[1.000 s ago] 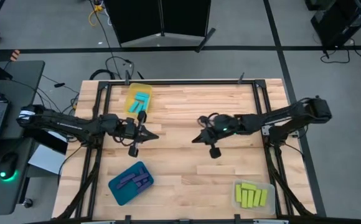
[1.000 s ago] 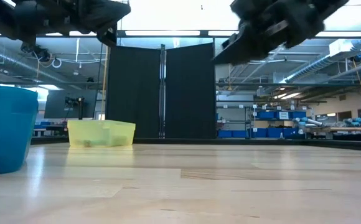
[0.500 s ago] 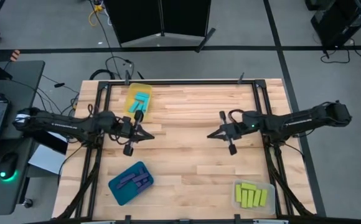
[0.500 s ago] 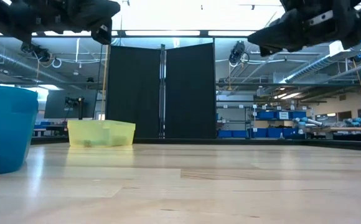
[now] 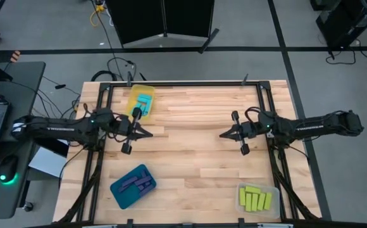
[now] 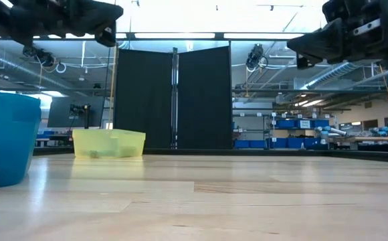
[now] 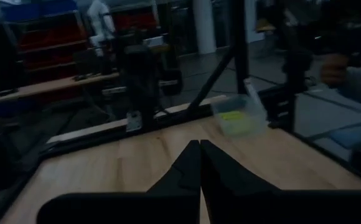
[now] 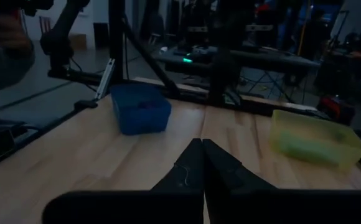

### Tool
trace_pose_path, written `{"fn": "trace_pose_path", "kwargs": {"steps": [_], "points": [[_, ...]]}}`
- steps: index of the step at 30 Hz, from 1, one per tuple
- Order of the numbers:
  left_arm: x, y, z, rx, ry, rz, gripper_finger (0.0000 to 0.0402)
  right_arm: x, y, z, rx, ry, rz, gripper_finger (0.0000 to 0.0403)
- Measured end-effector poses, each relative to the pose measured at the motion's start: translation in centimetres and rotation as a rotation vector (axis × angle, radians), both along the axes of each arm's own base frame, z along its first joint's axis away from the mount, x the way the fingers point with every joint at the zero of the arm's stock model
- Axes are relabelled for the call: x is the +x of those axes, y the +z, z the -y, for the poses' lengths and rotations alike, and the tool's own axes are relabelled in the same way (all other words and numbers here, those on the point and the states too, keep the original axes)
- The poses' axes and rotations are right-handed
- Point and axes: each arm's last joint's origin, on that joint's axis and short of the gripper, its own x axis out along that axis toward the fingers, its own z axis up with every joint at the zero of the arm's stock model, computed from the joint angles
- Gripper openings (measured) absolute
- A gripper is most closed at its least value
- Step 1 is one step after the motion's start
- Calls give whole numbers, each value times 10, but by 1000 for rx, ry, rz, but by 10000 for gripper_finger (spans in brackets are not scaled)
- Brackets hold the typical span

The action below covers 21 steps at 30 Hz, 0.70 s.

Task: Sort blocks
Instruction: Return to Home Position

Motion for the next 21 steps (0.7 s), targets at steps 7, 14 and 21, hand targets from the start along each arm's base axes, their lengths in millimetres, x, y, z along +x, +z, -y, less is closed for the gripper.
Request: {"fn": "trace_pose_path", "kwargs": {"steps": [7, 14, 21], "points": [[-23, 5, 0, 14, 68, -13, 10, -11, -11, 0, 8, -56, 1, 5], [-31, -1, 1, 18, 88, 140, 10, -13, -13, 1, 16, -76, 3, 5], [-37, -21, 1, -26, 86, 155, 10, -14, -11, 1, 15, -80, 14, 5]]}}
